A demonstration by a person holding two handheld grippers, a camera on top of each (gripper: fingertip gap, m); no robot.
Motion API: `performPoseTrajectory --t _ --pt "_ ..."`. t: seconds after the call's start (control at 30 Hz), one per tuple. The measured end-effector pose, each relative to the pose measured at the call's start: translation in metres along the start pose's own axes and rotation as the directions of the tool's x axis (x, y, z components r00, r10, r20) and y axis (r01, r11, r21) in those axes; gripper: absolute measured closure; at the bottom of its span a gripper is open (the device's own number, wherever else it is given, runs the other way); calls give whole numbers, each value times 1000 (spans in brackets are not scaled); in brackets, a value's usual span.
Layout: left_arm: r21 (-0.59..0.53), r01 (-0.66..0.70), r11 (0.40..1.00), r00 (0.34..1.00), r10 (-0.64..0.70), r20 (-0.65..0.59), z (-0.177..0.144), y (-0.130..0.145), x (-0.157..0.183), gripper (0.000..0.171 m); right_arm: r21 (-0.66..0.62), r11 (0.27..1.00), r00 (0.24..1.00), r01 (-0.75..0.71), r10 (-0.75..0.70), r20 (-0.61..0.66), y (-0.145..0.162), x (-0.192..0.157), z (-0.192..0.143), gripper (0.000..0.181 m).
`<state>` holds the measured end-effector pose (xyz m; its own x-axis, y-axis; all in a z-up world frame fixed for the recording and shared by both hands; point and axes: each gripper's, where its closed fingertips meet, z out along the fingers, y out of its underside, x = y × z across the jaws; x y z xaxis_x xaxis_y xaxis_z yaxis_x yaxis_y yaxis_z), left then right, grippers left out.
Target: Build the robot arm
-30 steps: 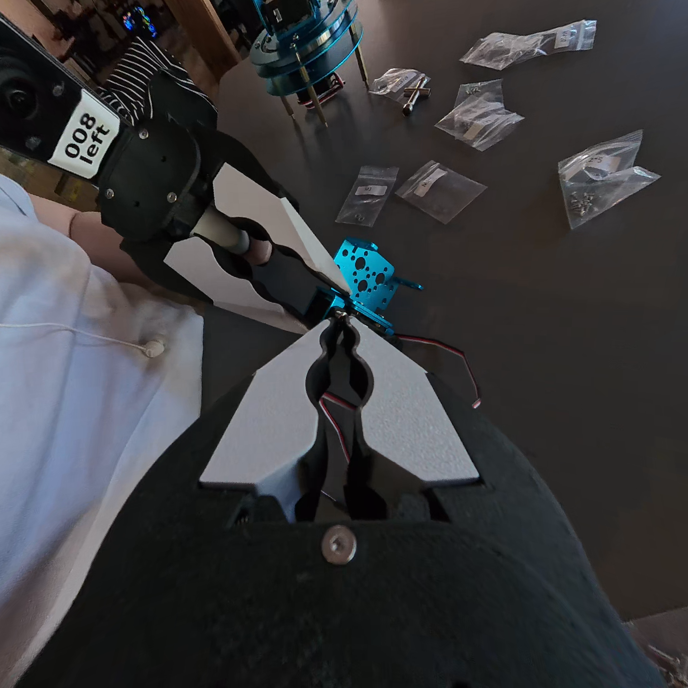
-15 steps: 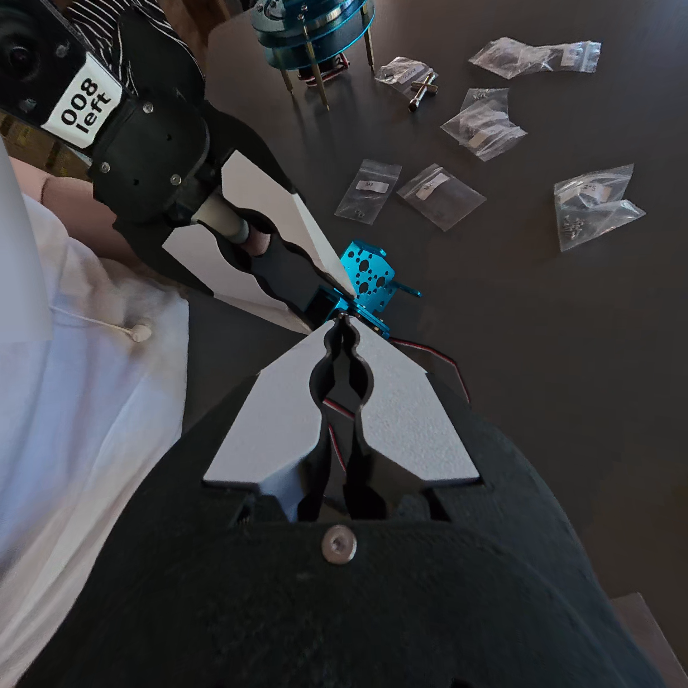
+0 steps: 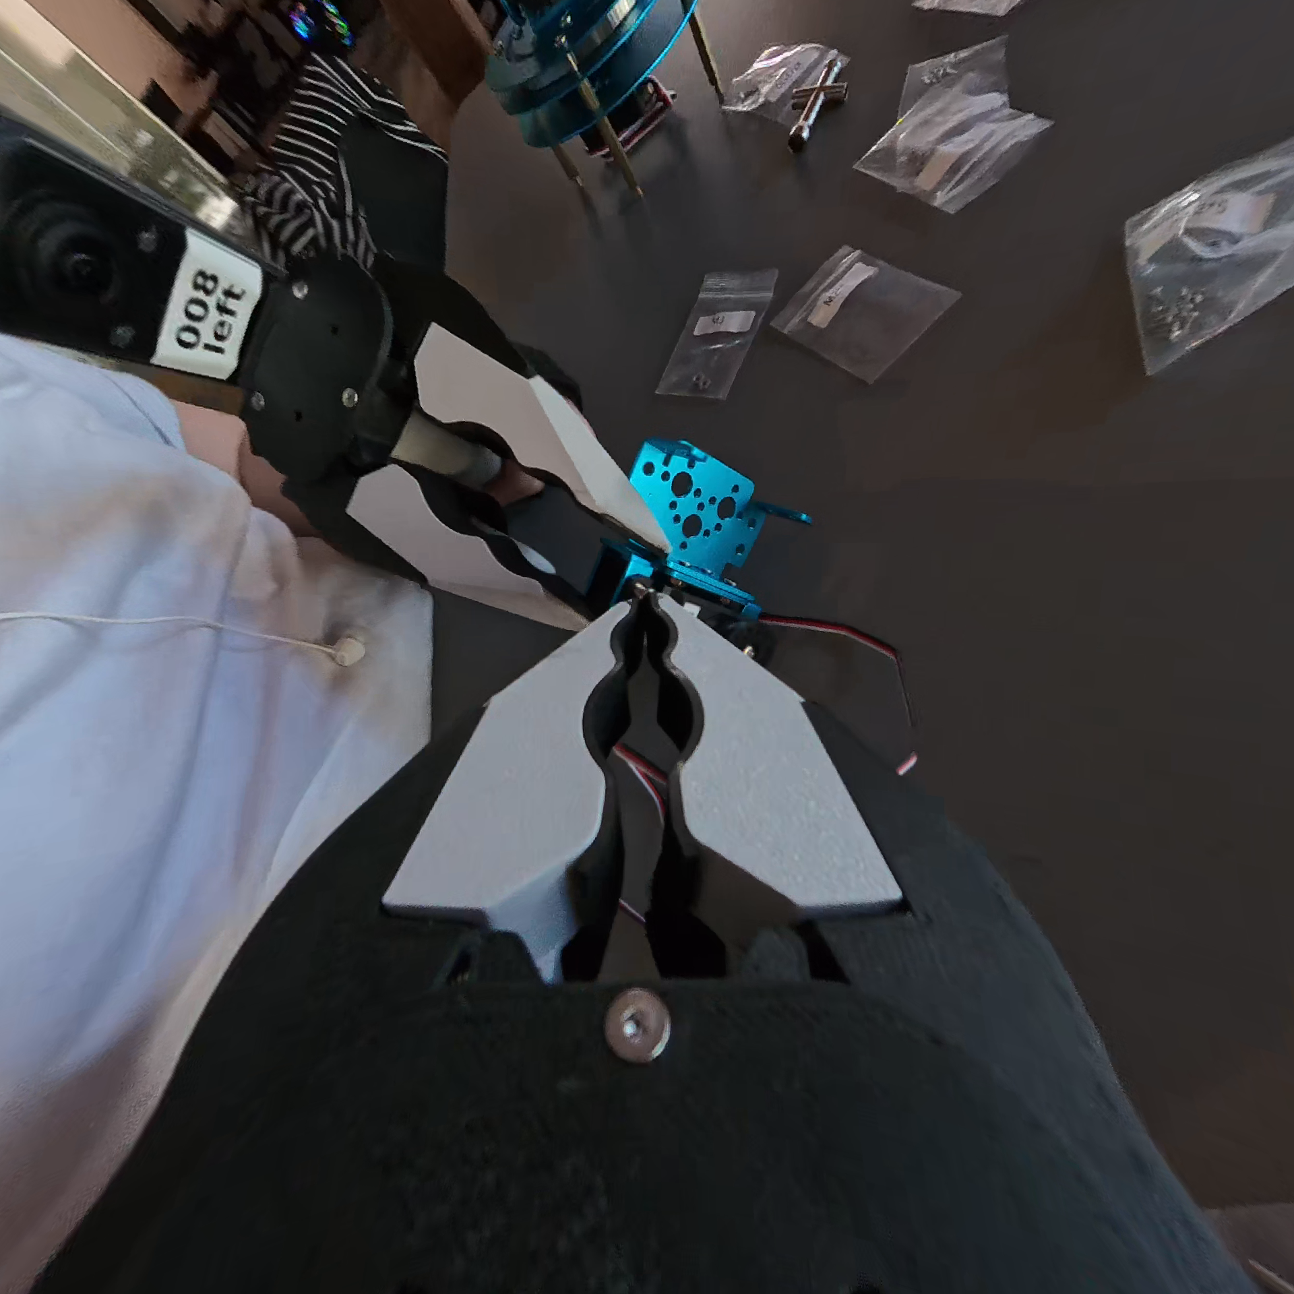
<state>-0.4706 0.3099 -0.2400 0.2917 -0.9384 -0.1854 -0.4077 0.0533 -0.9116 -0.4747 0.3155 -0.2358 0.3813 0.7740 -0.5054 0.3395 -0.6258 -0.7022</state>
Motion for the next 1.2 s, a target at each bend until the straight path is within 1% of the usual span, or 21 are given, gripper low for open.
performPoseTrajectory --t 0.13,0.23,0.3,0.4,0.47,0.6,0.67,0.73,0.87,0.97,1.07,1.13,1.17,1.2 --pt "2 11 1000 1000 -11 -4 0 0 -1 147 -5 1000 999 -28 28 36 -1 0 1 181" --pt "4 19 1000 1000 -18 -9 0 0 -1 147 2 1000 999 -16 16 34 -2 -1 1 181" --pt "4 12 1000 1000 -12 -9 0 0 0 147 -1 999 999 32 -32 26 -2 -1 1 181" --pt "3 2 1000 1000 -2 -4 1 0 0 147 -35 988 988 152 -151 22 -1 -1 0 181" --pt "4 0 1000 1000 0 -8 1 0 0 147 -67 988 988 140 -136 71 0 -1 0 181" --pt "5 7 1000 1000 -7 -15 1 0 0 147 -122 973 976 199 -185 115 0 -2 1 181" --pt "5 16 1000 1000 -16 -19 0 0 0 147 -114 972 972 204 -188 140 -1 -2 2 181" --pt "3 17 1000 1000 -17 -17 0 0 -1 147 -92 983 979 161 -147 141 -2 -2 2 181" --pt "3 8 1000 1000 -8 -13 1 0 0 147 -20 984 984 176 -175 37 -1 -1 1 181" --pt "3 16 1000 1000 -16 -22 1 0 0 147 -10 977 977 211 -211 27 -1 -2 2 181" --pt "6 2 1000 1000 -2 -29 0 0 1 147 -38 946 946 321 -318 60 0 -3 1 181" --pt "6 9 1000 999 -9 -39 0 0 2 147 -58 931 930 361 -355 94 0 -3 2 181" --pt "5 16 1000 999 -15 -40 0 1 1 147 -73 938 937 339 -330 111 0 -3 2 181" --pt "5 18 1000 999 -17 -42 0 1 1 147 -93 954 954 286 -274 123 -1 -3 2 181"
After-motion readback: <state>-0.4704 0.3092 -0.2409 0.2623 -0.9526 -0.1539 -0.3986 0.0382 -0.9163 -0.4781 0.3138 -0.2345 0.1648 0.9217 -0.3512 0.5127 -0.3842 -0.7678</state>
